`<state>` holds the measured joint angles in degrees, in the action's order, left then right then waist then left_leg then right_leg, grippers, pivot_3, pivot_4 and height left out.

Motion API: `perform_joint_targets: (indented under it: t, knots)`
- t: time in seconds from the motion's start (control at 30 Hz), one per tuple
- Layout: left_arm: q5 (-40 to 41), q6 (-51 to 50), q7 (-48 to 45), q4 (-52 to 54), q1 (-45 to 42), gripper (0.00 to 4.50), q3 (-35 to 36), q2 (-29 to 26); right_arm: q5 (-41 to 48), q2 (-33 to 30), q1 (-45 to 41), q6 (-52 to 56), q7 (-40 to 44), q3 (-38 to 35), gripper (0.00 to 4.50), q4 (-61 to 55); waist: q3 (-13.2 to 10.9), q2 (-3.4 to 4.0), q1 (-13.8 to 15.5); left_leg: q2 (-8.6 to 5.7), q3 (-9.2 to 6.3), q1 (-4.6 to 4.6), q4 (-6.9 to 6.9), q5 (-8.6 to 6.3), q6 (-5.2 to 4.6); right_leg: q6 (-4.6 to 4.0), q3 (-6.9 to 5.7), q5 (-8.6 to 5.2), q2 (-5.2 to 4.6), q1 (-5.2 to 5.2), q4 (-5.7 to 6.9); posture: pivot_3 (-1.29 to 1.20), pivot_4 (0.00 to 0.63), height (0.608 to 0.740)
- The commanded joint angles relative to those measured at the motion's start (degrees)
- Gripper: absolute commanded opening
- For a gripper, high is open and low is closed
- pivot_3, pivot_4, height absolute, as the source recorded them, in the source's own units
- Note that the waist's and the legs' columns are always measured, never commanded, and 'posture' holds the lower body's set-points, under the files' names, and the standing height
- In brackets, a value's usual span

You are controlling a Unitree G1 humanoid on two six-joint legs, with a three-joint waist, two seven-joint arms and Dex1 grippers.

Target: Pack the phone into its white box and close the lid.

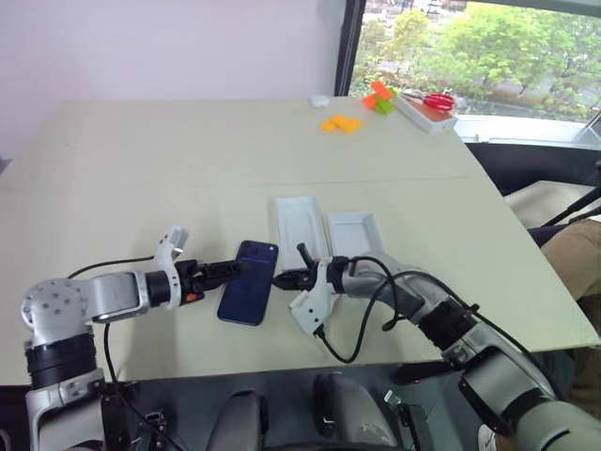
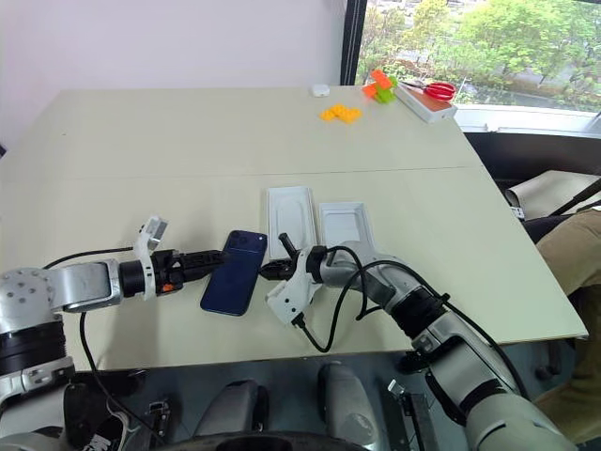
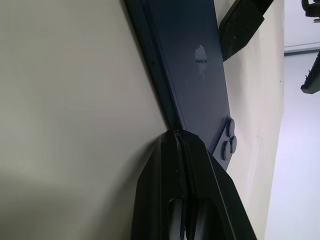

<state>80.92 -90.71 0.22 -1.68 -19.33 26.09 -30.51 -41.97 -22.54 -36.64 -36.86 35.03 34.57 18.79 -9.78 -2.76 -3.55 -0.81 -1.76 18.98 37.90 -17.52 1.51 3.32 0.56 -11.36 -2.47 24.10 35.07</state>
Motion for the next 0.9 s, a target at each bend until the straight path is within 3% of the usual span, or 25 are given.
perform_joint_targets:
  t: [0.03, 0.17, 0.3, 0.5, 0.9]
  knots:
    - [8.40, -1.72, 1.36, 0.10, 1.14, 4.50, -3.79, 0.61, -2.46, 3.24, 0.09, 0.43, -2.51, 3.60, 0.06, 3.46, 0.01, -0.01, -0.41, 0.03, 0.00, -0.04, -0.02, 0.00, 0.00, -0.01, 0.00, -0.01, 0.03, -0.03, 0.00, 0.00, 0.150, 0.740]
    - [20.35, 3.95, 7.60, 0.22, 2.71, 4.50, -7.40, -2.71, -2.17, 2.76, 0.29, -0.32, -3.00, 3.39, 0.06, 3.83, 0.00, -0.06, -0.42, 0.04, 0.04, -0.68, -0.37, -0.02, 0.01, -0.09, 0.04, -0.12, 0.01, -0.51, -0.12, 0.00, 0.150, 0.740]
    - [31.18, 12.04, 13.63, 3.07, 4.23, 4.50, -13.57, -7.65, -1.92, 2.32, 0.43, -0.70, -3.16, 3.23, 0.06, 4.04, -0.01, -0.06, -0.36, 0.08, 0.00, -0.75, -0.65, -0.01, 0.02, -0.12, 0.02, -0.14, 0.02, -0.57, -0.36, 0.00, 0.150, 0.740]
    - [32.08, 16.06, 10.30, 4.76, 4.88, 4.50, -14.59, -9.86, -1.31, 2.56, 0.36, -0.35, -3.17, 2.54, 0.06, 3.79, -0.04, -0.04, -0.30, 0.09, -0.01, -0.73, -0.68, -0.01, 0.02, -0.13, -0.03, -0.13, 0.04, -0.61, -0.52, 0.00, 0.150, 0.740]
    - [32.08, 18.76, 8.66, 6.58, 4.73, 4.50, -14.65, -9.02, -0.45, 2.45, 0.63, -0.08, -2.19, 1.87, 0.06, 3.17, -0.09, -0.01, -0.24, 0.13, -0.04, -0.62, -0.74, -0.02, 0.02, -0.13, -0.10, -0.12, 0.06, -0.63, -0.83, 0.00, 0.150, 0.740]
